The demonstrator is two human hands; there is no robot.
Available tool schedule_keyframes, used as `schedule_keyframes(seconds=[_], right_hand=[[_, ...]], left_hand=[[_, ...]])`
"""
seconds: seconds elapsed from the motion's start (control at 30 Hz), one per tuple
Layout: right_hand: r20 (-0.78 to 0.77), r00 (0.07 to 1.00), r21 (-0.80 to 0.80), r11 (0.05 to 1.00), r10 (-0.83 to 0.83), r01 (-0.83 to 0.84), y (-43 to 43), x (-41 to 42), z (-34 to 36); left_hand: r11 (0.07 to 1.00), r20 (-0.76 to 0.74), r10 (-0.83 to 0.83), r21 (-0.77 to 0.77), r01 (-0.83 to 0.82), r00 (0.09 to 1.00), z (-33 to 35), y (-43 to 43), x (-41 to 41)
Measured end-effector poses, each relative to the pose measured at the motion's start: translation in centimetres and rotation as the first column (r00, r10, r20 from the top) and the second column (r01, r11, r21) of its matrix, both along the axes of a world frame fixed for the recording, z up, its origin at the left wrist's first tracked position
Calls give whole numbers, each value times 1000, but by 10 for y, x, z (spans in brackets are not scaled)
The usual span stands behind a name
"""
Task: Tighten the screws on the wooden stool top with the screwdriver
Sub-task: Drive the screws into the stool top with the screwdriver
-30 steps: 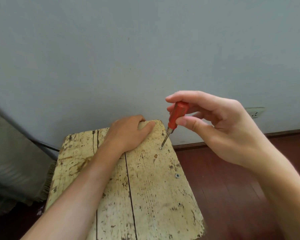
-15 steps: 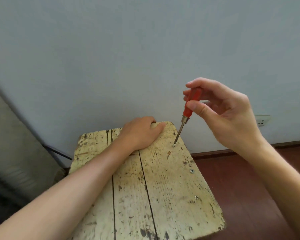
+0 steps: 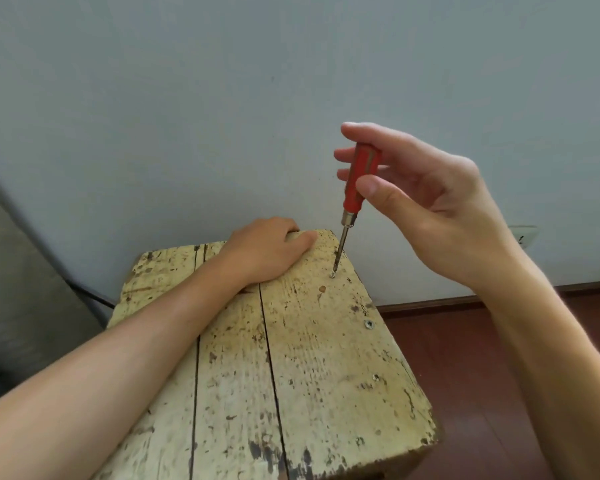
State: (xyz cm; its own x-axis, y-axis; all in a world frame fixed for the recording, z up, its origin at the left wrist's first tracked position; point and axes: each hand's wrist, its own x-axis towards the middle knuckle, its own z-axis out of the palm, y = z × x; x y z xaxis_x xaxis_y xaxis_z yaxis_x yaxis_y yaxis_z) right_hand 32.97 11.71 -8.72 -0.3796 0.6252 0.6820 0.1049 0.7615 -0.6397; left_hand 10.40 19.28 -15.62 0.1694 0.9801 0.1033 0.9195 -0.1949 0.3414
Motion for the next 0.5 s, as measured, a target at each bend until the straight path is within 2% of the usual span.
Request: schedule_keyframes(seconds=[0.1, 0.23, 0.4, 0.5], right_hand=[[-9, 999, -23, 999, 40, -40, -1, 5, -1], [-66, 998, -26, 1000, 5, -7, -4, 4, -6], [-181, 976, -60, 992, -120, 111, -8, -1, -10], [-199, 959, -56, 979, -203, 196, -8, -7, -12]], left_hand=[[1000, -2, 3, -8, -3, 1000, 2, 0, 1], [1000, 22, 10, -21, -9, 1000, 3, -3, 2], [1000, 2, 3, -9, -3, 1000, 1, -3, 1], [1000, 22, -7, -5, 7, 1000, 1, -2, 0]])
